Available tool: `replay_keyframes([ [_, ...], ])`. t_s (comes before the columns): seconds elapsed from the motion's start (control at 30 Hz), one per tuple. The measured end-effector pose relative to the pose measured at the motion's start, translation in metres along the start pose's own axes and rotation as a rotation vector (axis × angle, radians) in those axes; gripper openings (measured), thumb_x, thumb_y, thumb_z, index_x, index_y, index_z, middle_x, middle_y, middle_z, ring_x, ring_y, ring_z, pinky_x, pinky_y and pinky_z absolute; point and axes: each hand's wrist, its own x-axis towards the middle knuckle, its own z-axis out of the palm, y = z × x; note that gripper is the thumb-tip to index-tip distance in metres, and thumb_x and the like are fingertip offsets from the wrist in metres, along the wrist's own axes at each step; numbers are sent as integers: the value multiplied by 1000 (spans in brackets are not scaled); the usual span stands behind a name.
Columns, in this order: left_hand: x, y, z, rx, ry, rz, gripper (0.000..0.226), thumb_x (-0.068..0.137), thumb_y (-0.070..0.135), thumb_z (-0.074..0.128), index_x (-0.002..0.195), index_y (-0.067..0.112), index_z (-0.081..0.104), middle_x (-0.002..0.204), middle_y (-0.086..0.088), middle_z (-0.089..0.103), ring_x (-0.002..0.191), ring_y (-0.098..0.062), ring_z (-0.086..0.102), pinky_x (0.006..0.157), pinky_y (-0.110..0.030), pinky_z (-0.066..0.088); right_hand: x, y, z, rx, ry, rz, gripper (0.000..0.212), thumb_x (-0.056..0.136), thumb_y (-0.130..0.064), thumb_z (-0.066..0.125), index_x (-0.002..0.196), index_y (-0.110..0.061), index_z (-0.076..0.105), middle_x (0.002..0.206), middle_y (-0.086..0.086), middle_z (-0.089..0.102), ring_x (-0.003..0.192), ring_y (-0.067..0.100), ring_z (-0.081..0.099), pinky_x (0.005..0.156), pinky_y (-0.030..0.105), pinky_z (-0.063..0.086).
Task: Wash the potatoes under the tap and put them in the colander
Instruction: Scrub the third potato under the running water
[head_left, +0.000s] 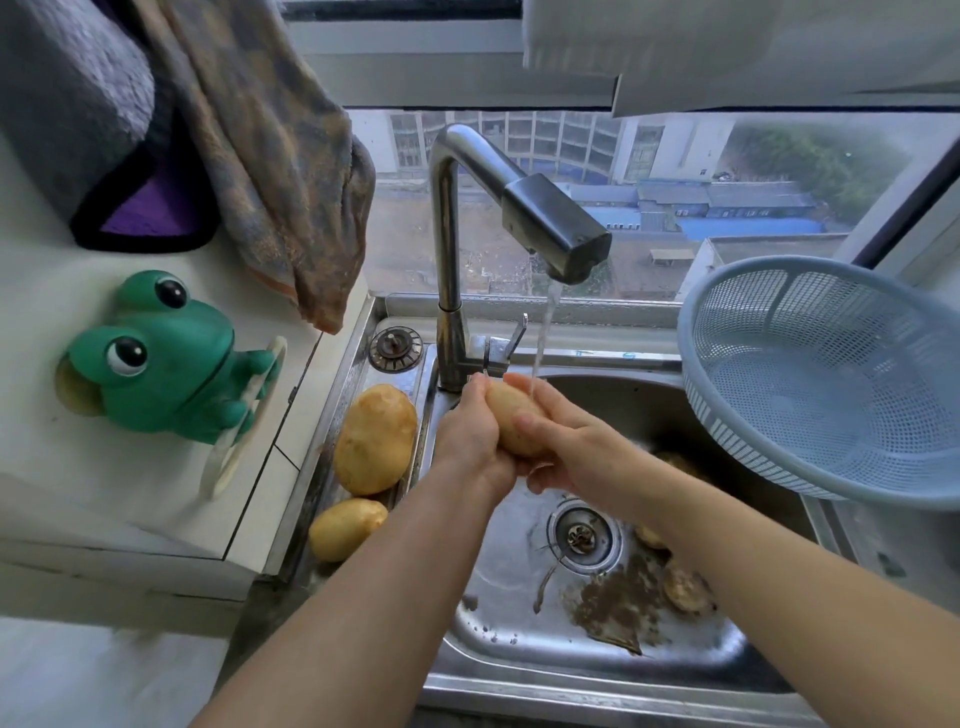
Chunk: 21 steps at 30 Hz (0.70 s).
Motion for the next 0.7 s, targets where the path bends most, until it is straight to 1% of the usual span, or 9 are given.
replay_keyframes([
  [0.07, -1, 5, 0, -19, 16, -85, 42, 99, 45, 45, 123, 10, 52, 99, -23, 61, 83, -37, 61, 68, -49, 51, -2, -3, -4, 13, -71, 39, 43, 100, -9, 44, 135, -32, 33, 107, 10, 49, 75, 19, 51, 58, 24, 51],
  [0.1, -1, 5, 0, -24, 24, -110, 47, 99, 46, 46, 128, 10, 50, 101, -24, 61, 84, -38, 61, 67, -49, 50, -3, -4, -4, -19, -73, 40, 47, 100, -8, 45, 138, -31, 31, 108, 11, 48, 77, 20, 52, 59, 25, 53],
  [0.17, -3, 2, 3, -13, 47, -100, 48, 99, 46, 45, 126, 6, 49, 98, -23, 60, 81, -37, 59, 61, -46, 48, -2, -1, 0, -192, -6, -3, 49, 100, -9, 46, 142, -27, 28, 105, 8, 50, 74, 17, 54, 59, 26, 53],
  [0.23, -6, 0, 5, -9, 91, 1, 39, 101, 43, 42, 113, 7, 50, 93, -19, 58, 76, -32, 59, 57, -39, 48, 2, 3, 7, -325, 113, -87, 45, 100, -14, 48, 141, -21, 33, 99, 2, 53, 70, 8, 53, 58, 19, 48],
  [0.33, -6, -8, 9, 2, 71, 155, 40, 103, 41, 38, 117, 6, 54, 92, -14, 61, 77, -24, 61, 56, -31, 49, 8, 4, 11, -236, 261, -164, 40, 98, -19, 52, 137, -16, 43, 108, 0, 58, 84, 2, 56, 70, 15, 44],
  [0.4, -5, -9, 11, 13, 67, 192, 43, 103, 41, 38, 121, 5, 55, 94, -14, 63, 78, -23, 63, 54, -29, 48, 10, 1, 12, -135, 310, -154, 36, 99, -20, 51, 134, -14, 48, 106, 2, 61, 82, 6, 58, 65, 15, 46],
  [0.47, -3, -7, 11, 46, 64, 199, 44, 103, 41, 37, 121, 5, 54, 99, -19, 63, 85, -30, 65, 56, -31, 50, 8, -2, 11, -68, 272, -106, 35, 100, -17, 48, 135, -15, 48, 103, 5, 59, 74, 11, 55, 54, 17, 43],
  [0.6, -4, 6, 9, 58, 53, 160, 34, 103, 41, 38, 111, 10, 50, 102, -21, 60, 93, -36, 63, 70, -46, 56, 3, -9, 4, -99, 84, -67, 43, 101, -11, 41, 142, -24, 34, 103, 6, 51, 74, 16, 50, 54, 23, 43],
  [0.7, -3, 2, 12, 98, 54, 255, 40, 102, 43, 38, 121, 10, 51, 108, -20, 61, 94, -32, 64, 68, -40, 56, 7, -10, 5, -223, 192, -152, 43, 100, -18, 47, 142, -19, 38, 97, -1, 56, 72, 9, 52, 53, 17, 43],
])
